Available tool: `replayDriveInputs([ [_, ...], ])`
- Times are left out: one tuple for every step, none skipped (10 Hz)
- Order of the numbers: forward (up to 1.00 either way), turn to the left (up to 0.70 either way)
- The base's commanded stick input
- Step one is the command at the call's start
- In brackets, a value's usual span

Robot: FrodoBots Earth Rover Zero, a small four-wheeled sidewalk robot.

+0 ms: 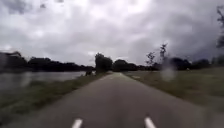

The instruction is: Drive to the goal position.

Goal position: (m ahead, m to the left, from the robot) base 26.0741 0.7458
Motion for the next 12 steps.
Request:
replayDriveInputs([
  [0.98,0.04],
  [0.98,0.04],
  [0.98,0.04],
  [0.98,0.04],
  [0.98,0.04],
  [0.98,0.04],
  [0.98,0.04],
  [0.98,0.04],
  [0.98,0.04],
  [0.98,0.04],
  [0.98,0.04],
  [0.98,0.04],
])
